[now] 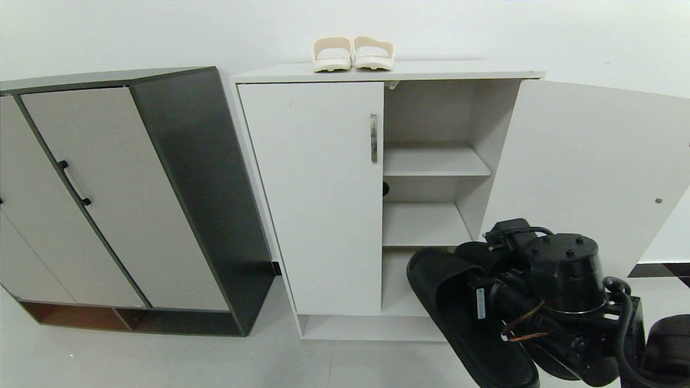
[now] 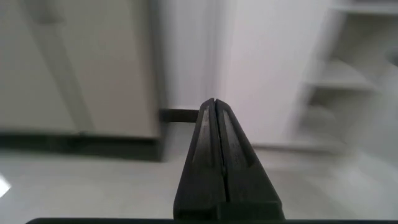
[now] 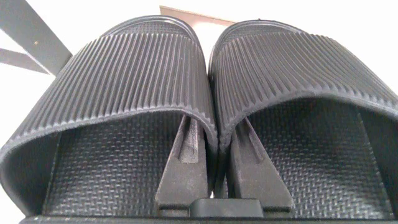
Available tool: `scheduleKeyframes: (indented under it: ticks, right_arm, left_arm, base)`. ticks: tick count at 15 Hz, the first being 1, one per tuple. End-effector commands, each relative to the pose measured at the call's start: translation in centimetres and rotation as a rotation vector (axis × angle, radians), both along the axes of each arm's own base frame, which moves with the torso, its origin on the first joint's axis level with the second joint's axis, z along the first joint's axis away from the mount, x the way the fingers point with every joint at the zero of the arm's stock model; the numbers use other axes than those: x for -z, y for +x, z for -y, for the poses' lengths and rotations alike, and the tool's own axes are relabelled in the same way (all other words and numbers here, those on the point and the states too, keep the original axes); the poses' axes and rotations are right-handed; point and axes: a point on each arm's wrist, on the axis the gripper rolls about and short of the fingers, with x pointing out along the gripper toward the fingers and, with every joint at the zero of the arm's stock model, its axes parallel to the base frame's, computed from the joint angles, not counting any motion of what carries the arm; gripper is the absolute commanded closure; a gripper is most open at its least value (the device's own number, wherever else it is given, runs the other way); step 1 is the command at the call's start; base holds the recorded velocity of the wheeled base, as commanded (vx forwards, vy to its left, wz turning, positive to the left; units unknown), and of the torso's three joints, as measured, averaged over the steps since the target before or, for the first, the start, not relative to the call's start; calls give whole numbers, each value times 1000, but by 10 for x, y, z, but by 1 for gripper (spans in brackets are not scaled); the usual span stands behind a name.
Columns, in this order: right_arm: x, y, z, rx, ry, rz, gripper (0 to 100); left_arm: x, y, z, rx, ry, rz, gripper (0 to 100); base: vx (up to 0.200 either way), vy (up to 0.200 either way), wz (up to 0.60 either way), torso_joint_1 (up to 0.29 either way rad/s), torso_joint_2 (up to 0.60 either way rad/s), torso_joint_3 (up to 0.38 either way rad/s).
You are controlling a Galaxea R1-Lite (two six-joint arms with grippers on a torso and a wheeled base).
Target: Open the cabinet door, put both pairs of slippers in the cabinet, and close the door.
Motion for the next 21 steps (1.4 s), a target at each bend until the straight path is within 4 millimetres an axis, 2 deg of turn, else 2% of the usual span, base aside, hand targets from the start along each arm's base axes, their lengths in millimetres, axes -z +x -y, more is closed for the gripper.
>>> scheduleKeyframes:
  ticks: [1,5,7,9,11,14,17,21]
  right_arm:
    - [8,3,-3,0,-8,-5,100]
    - [21,2,-21,-9,-10,17,100]
    - [18,7,-27,21,1,48,100]
    - [33,31,-44,137,6,56,100]
    - [43,42,-55,162,16,50,100]
    - [49,57,-68,183,24,64,100]
    - [59,63,-74,185,16,56,100]
    - [61,64,-75,185,12,53,100]
  left_arm:
    - [8,-1,1,37,32,10,100]
    - [8,-1,1,42,30,7,100]
    - [8,-1,1,40,18,6,100]
    - [8,-1,1,37,15,6,100]
    - [8,-1,1,37,15,6,100]
    - [8,-1,1,37,16,6,100]
    - [8,-1,1,37,18,6,100]
    - [8,-1,1,37,15,6,100]
  base:
    - [0,0,0,0,0,0]
    - [0,0,0,0,0,0]
    - [0,0,0,0,0,0]
    - [0,0,0,0,0,0]
    - [0,0,0,0,0,0]
    - [0,-200,0,1,2,1]
    - [0,-200,0,-1,2,2]
    - [0,0,0,0,0,0]
